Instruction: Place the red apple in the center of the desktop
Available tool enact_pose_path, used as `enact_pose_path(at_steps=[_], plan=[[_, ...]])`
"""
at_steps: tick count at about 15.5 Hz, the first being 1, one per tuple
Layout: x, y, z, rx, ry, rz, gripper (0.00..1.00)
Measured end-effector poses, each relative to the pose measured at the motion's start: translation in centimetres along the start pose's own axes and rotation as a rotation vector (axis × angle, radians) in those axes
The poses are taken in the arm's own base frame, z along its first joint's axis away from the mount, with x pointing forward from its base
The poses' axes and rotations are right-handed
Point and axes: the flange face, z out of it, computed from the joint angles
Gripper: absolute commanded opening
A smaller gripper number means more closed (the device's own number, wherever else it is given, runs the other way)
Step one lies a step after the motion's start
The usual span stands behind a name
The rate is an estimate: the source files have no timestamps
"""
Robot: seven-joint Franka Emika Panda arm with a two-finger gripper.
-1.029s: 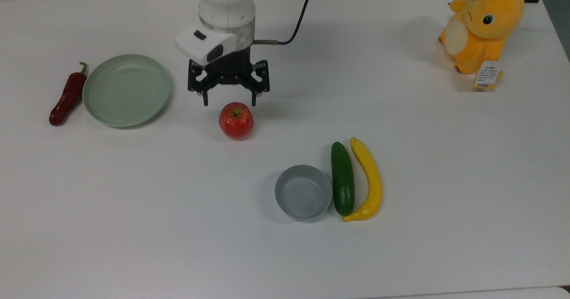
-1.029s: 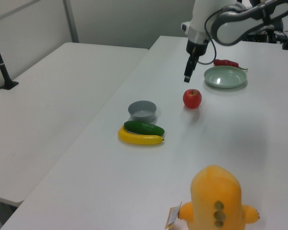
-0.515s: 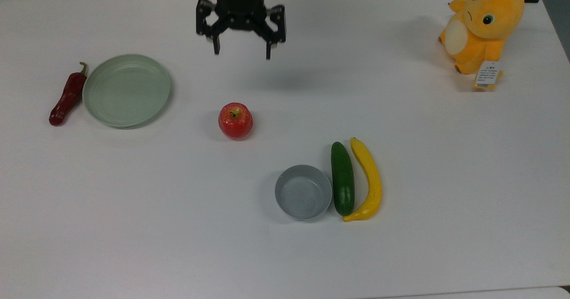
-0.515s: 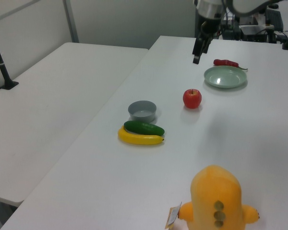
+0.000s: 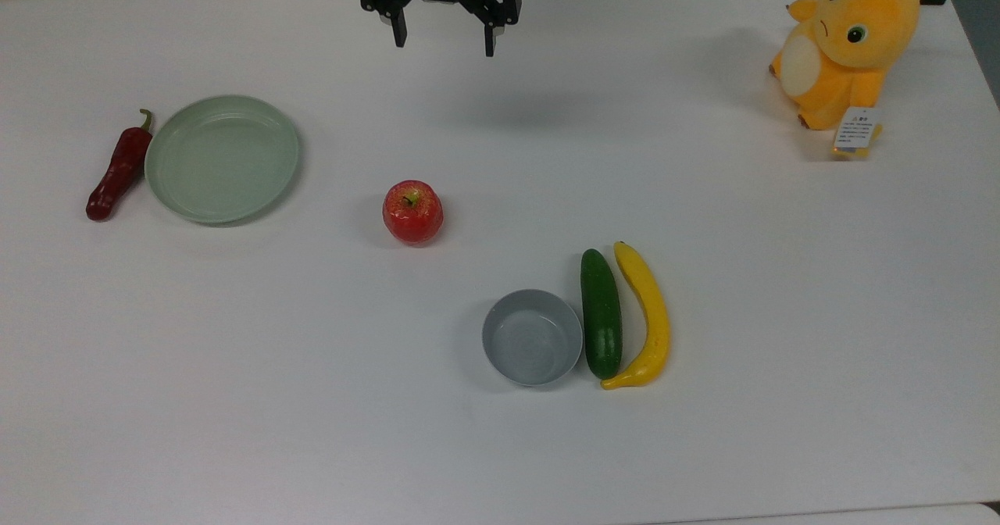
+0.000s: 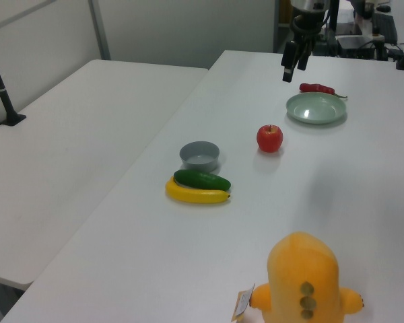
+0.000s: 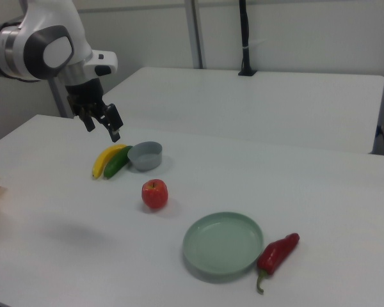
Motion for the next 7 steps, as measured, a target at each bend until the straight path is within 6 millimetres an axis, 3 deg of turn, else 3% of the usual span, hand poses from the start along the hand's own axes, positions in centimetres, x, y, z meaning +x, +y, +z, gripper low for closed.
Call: enact_pose_path(at_steps=[7], plan=[[0.05, 0.06, 0.92, -0.005, -0.020, 0.007, 1.00]])
